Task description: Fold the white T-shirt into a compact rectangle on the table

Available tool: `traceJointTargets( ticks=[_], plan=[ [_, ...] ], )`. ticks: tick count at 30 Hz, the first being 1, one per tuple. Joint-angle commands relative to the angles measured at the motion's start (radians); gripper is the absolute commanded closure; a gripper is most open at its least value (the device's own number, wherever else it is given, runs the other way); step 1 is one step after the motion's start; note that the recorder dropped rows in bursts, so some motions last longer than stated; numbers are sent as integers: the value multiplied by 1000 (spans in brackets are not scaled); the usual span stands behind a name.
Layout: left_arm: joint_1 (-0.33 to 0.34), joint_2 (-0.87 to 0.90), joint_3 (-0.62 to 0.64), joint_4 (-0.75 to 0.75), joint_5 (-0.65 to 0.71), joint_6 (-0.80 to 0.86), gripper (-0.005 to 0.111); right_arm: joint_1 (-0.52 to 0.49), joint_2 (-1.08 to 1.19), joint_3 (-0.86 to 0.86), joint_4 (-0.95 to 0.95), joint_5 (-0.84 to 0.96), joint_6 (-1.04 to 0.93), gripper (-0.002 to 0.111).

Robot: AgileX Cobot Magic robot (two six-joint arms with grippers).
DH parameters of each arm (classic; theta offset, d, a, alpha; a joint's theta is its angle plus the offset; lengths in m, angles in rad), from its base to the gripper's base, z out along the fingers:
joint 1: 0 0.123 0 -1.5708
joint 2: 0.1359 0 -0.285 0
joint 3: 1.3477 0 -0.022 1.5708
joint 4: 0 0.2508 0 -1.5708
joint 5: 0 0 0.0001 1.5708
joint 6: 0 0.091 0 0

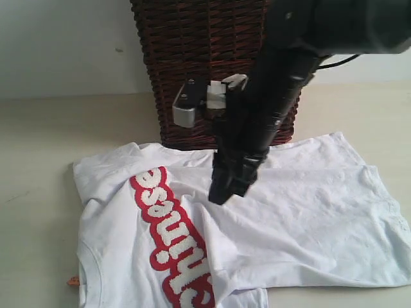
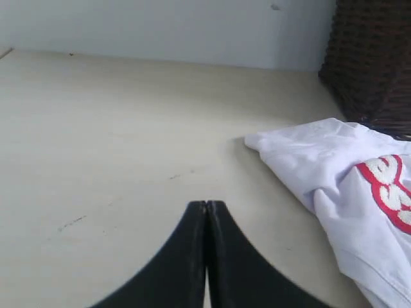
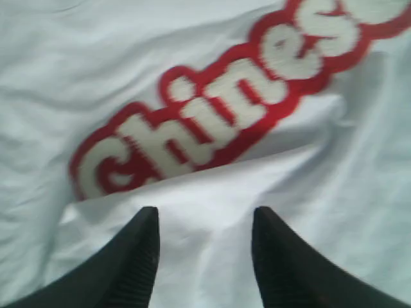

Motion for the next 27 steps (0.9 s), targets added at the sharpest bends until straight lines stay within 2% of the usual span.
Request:
traceJointTargets(
  ticks=[1,2,3,6,11,20,22,27],
  plan=[
    [2,-7,-3,-2,-7,-3,107,26,-144,262,115,81,-116,69],
    [2,-7,-3,-2,-7,-3,107,47,-155,331,129,76,-111,78],
    [2,-7,-3,-2,-7,-3,107,73,-158,416,169,51,-108,91],
    [2,-7,-3,-2,-7,-3,107,113,-158,538,250,-60,-108,108],
    [2,-7,-3,-2,-7,-3,107,139,-158,630,261,-369,56,108],
    [2,-7,-3,-2,-7,-3,107,139,-82,632,258,-518,98,108],
    [2,-7,-3,-2,-7,-3,107,139,-82,632,319,-524,58,108],
    [2,-7,-3,-2,-7,-3,107,174,-94,632,448,-491,-202,108]
  ],
)
